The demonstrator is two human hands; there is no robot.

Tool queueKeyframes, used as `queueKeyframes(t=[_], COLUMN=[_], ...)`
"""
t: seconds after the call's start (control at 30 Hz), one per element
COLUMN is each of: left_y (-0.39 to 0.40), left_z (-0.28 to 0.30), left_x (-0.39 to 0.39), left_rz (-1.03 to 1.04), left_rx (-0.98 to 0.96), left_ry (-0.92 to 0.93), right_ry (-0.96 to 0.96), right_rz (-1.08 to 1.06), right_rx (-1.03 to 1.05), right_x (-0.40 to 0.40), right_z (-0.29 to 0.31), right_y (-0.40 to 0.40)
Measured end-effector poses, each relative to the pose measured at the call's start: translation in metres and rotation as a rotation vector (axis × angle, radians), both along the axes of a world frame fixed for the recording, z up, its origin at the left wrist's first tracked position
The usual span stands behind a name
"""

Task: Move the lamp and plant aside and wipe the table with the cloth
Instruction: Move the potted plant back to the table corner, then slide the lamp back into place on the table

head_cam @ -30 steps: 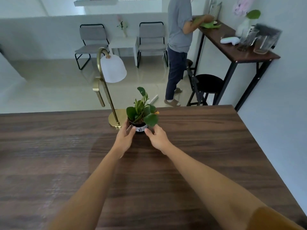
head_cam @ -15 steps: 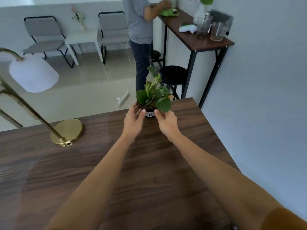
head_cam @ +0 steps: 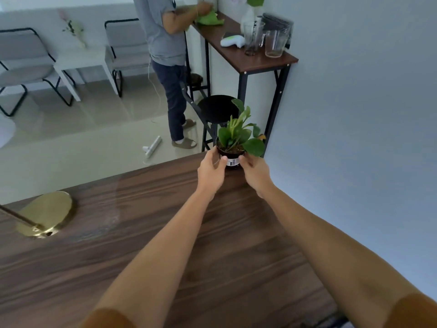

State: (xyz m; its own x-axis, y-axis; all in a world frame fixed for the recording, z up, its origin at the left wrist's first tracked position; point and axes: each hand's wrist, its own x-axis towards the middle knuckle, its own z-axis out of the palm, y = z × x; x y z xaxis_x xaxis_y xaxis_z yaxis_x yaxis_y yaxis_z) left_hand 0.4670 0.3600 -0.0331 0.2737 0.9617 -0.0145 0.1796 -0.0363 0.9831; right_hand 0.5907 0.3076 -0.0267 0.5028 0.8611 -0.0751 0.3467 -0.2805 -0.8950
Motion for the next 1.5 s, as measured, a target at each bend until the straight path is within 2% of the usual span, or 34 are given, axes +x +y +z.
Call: queueKeyframes(t=[0.1, 0.2, 0.33, 0.43, 0.57, 0.7, 0.77, 0.9, 1.0, 1.1, 1.37, 1.43, 1.5], left_y=[-0.006, -0.017, -0.032, -0.044, -0.060, -0.068, -0.067, -0.058, -0.053, -0.048, -0.011, -0.001, 0.009], left_z=[0.000, -0.001, -0.001, -0.002, -0.002, -0.005, -0.010, -0.023, -0.030, -0.035, -0.036, -0.037, -0.035], left_x=[-0.014, -0.045, -0.116, -0.185, -0.279, -0.346, -0.364, -0.372, -0.369, -0.371, -0.386, -0.385, -0.381], left_rz=[-0.058, -0.028, 0.069, 0.280, 0.620, 0.854, 0.783, 0.502, 0.435, 0.429, 0.257, 0.188, 0.109], left_rx=[-0.032, -0.056, -0.010, 0.052, 0.118, 0.161, 0.106, 0.005, -0.008, 0.002, 0.064, 0.097, 0.129], left_ry=[0.023, 0.048, 0.076, 0.121, 0.200, 0.420, 0.568, 0.835, 0.919, 0.943, 0.898, 0.895, 0.926], right_ry=[-0.038, -0.065, 0.043, 0.040, -0.055, -0.198, -0.279, -0.517, -0.821, -0.951, -0.924, -0.853, -0.699], right_rz=[0.014, -0.047, -0.108, 0.043, 0.275, 0.531, 0.642, 0.860, 0.988, 0.983, 0.925, 0.922, 0.817], right_rx=[-0.018, -0.049, -0.003, 0.038, 0.064, 0.031, 0.013, -0.068, -0.085, 0.015, 0.180, 0.279, 0.321], right_x=[-0.010, -0.038, -0.099, -0.157, -0.239, -0.311, -0.341, -0.371, -0.367, -0.358, -0.333, -0.322, -0.310], right_z=[0.004, 0.000, -0.005, -0.004, 0.004, 0.005, 0.004, -0.003, -0.012, -0.020, -0.025, -0.027, -0.023], right_y=[-0.006, -0.017, -0.029, -0.025, -0.008, 0.017, 0.034, 0.070, 0.082, 0.077, 0.018, 0.005, 0.012])
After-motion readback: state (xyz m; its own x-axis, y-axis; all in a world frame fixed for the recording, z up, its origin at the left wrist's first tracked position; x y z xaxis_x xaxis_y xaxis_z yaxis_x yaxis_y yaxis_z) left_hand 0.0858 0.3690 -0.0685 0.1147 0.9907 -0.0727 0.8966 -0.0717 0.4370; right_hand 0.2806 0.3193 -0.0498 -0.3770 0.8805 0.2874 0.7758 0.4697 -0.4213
